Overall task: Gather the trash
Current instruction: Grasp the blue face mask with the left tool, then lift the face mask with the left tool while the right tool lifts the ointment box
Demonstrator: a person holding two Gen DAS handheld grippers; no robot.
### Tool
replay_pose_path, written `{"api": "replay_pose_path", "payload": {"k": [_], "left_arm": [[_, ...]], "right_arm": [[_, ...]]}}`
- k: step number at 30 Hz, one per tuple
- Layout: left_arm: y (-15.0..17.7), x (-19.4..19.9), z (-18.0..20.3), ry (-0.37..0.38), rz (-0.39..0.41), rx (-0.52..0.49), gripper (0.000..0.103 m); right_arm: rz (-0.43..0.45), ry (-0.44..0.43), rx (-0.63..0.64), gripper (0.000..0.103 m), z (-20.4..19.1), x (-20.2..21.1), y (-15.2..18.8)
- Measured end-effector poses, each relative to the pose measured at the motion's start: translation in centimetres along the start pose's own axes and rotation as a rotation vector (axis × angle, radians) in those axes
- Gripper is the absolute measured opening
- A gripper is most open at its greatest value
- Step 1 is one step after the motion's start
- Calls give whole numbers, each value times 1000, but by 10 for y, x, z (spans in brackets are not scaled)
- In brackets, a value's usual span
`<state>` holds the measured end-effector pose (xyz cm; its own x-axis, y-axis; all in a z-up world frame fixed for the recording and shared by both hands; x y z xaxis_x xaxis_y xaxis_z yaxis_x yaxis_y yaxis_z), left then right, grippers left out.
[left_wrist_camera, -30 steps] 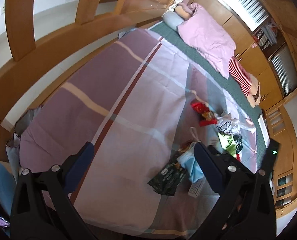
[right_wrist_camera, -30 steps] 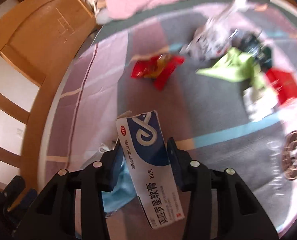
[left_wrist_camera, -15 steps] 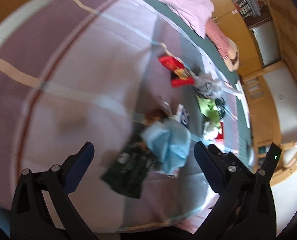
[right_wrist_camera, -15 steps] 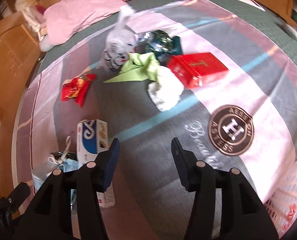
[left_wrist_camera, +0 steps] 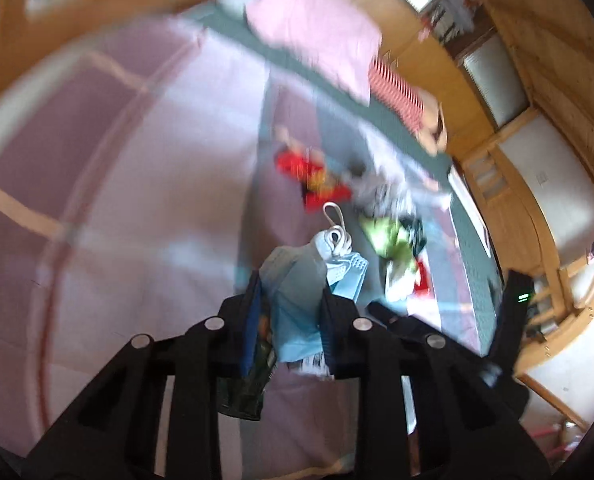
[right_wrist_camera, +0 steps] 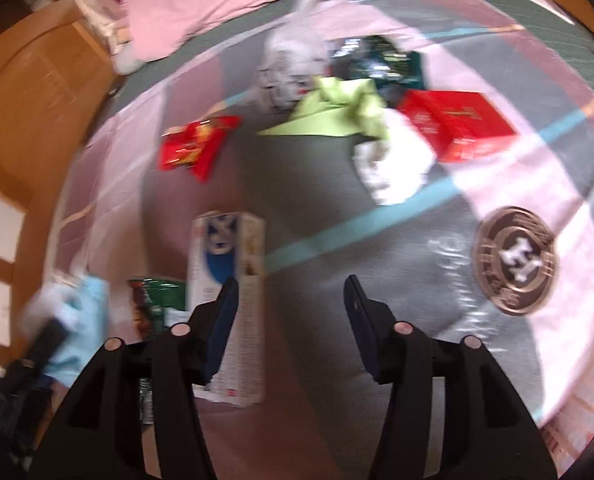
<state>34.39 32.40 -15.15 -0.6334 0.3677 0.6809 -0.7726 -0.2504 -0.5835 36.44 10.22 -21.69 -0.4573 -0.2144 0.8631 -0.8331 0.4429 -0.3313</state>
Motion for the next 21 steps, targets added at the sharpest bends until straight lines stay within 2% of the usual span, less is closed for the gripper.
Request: {"api": "replay_pose_path", "payload": {"k": [1,3,5,8,13,14,15,16,21], "left_arm": [[-4,14,1,-43,54,-18,27],[-11,51,6,-189,193,-83,27],[-11,80,12,-284,300,-128,27],[-8,107,25,-324,393,-165,27],[-8,122,41,-351,454,-215,27],[-8,121,43,-350,454,-218,27],[-9,121,44,-349,452,-220,27],[-6,121,45,-349,450,-221,27],[-5,118,43,-351,430,-217,27]], "right_arm": [[-10,-14,7,59,-4,-2,1],[-41,-36,35,59,-17,-12,2],[-64,-24,75,59,-27,-22,4],[-87,19,145,59,-39,-35,8],[-89,91,236,59,-51,-49,13],[-87,95,245,54,-52,-50,13],[-85,85,253,42,-53,-50,12],[-86,70,258,36,-55,-50,13],[-84,47,247,33,-54,-47,11]]}}
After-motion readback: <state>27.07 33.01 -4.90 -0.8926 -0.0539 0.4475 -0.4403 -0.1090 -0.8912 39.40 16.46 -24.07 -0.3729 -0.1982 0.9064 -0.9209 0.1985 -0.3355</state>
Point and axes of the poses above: each gripper's, at about its wrist camera, not at the fingertips, and x roughly against the way its jaws point, z to its right, y to its underside, the point moved 5 cm from there along -x, roughly the way its jaws point, and after that the axes turned 8 degrees about -x, right-handed, at the moved point
